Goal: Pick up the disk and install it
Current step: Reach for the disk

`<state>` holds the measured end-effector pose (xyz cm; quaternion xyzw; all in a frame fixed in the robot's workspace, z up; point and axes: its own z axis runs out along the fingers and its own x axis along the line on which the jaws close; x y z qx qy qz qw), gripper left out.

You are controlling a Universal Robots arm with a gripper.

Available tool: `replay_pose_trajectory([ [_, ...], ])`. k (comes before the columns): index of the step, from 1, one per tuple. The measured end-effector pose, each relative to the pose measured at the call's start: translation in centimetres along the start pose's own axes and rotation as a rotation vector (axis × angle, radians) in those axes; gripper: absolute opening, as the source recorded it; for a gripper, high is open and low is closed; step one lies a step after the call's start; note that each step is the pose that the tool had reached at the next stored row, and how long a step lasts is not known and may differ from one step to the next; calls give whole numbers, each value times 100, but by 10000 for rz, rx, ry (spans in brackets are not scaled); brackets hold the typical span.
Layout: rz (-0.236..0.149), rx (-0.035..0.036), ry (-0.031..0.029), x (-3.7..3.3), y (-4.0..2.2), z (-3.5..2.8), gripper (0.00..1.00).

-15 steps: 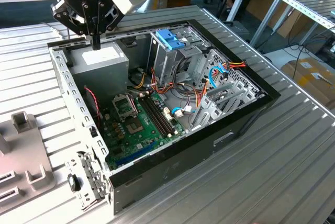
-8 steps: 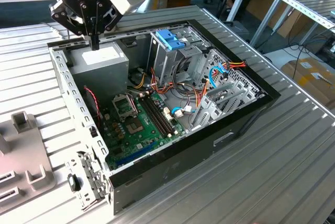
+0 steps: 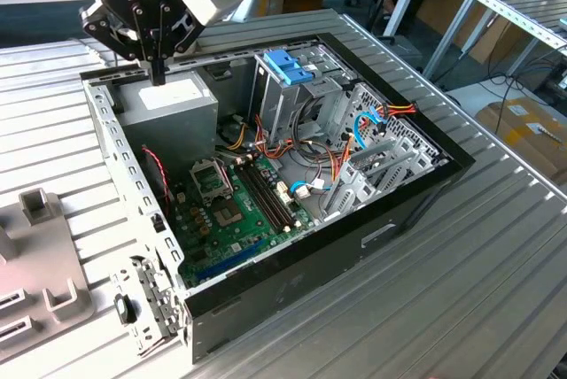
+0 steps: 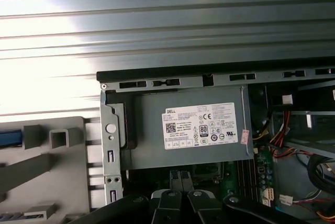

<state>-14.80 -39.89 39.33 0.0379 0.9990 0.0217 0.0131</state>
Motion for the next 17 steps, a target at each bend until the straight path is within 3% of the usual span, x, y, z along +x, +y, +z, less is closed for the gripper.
replay_pose_trajectory([
  [17, 0, 0, 0, 134, -10, -4, 11],
])
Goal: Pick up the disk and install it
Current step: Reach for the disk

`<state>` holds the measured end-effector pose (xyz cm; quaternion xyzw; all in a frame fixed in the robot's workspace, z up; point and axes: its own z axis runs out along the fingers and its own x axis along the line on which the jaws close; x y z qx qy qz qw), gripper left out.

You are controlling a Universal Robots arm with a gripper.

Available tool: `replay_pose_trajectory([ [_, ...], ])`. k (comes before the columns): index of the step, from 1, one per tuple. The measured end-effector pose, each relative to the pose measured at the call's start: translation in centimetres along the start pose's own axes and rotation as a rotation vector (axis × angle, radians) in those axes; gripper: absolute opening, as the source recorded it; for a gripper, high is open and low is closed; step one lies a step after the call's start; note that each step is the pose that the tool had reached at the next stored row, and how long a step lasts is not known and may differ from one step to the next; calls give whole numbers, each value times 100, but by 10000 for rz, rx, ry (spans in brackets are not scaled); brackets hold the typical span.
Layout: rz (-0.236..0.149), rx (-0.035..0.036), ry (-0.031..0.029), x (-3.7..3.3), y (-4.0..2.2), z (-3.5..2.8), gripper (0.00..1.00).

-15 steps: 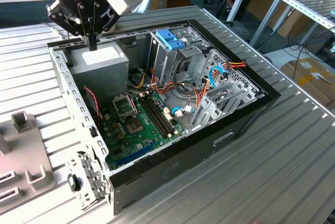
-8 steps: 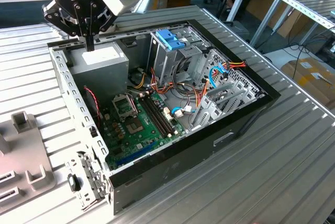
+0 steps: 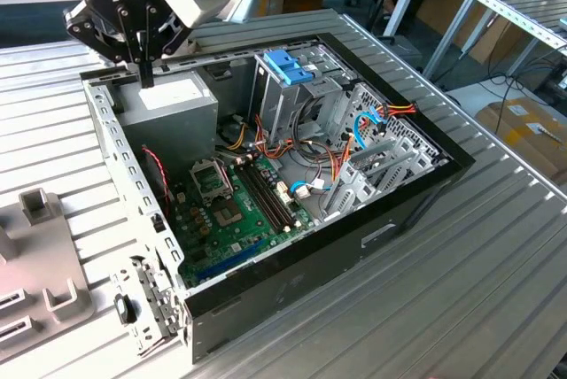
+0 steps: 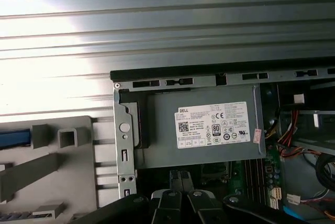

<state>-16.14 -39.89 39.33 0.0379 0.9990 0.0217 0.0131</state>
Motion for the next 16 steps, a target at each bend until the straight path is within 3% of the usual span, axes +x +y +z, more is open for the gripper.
replay_pose_trajectory([
  [16, 0, 0, 0, 146, -11, -4, 11],
])
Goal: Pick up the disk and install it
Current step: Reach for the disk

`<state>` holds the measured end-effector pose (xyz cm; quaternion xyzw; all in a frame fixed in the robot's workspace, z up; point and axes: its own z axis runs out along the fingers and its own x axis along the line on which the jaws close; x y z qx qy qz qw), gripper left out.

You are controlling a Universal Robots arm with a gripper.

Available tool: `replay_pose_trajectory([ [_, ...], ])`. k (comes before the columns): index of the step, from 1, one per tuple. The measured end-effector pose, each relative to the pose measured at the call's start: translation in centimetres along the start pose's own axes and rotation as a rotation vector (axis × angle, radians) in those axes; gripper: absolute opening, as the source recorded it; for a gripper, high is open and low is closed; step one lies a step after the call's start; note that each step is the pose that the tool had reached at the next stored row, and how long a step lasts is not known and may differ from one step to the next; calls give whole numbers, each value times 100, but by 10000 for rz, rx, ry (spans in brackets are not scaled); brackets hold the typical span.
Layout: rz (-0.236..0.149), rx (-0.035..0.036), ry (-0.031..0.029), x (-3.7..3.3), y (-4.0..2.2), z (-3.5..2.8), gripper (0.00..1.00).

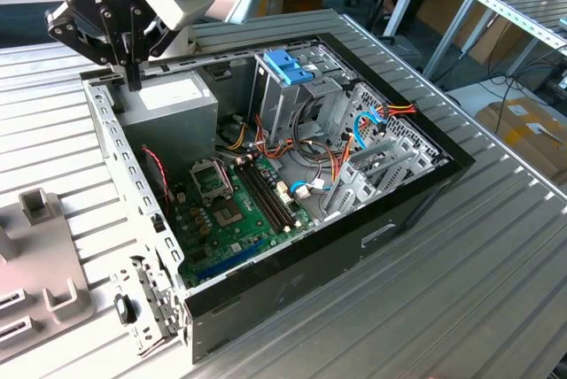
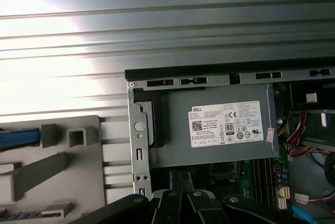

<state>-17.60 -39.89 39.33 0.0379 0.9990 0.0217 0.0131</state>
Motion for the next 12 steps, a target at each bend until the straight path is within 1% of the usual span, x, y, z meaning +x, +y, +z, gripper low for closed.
replay_pose_trajectory([
  [12, 0, 0, 0, 109, -8, -3, 11],
])
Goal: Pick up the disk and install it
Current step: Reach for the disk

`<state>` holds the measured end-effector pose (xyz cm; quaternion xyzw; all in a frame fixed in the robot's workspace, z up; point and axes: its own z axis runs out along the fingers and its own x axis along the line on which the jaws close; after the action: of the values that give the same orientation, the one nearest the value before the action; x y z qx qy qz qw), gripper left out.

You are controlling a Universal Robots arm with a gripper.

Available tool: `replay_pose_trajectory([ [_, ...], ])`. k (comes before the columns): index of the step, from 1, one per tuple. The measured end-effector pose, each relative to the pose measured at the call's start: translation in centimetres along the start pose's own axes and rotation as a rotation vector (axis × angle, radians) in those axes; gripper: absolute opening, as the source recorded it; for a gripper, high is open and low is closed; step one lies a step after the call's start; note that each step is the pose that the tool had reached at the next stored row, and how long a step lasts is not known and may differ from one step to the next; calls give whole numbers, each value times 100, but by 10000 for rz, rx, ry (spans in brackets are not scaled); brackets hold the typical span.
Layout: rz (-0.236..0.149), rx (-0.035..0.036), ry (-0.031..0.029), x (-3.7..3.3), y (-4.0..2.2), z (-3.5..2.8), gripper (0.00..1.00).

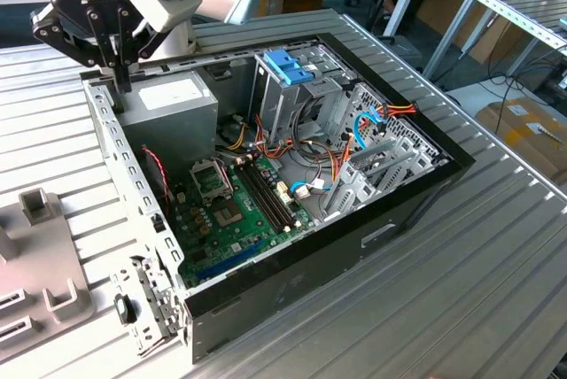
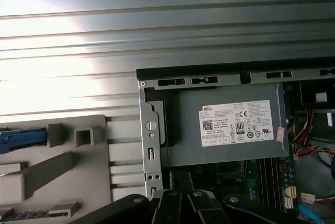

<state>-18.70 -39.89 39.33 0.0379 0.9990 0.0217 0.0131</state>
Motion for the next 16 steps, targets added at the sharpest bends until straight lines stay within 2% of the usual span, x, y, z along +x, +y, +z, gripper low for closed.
replay_pose_trajectory([
  [16, 0, 0, 1, 141, -11, -4, 11],
])
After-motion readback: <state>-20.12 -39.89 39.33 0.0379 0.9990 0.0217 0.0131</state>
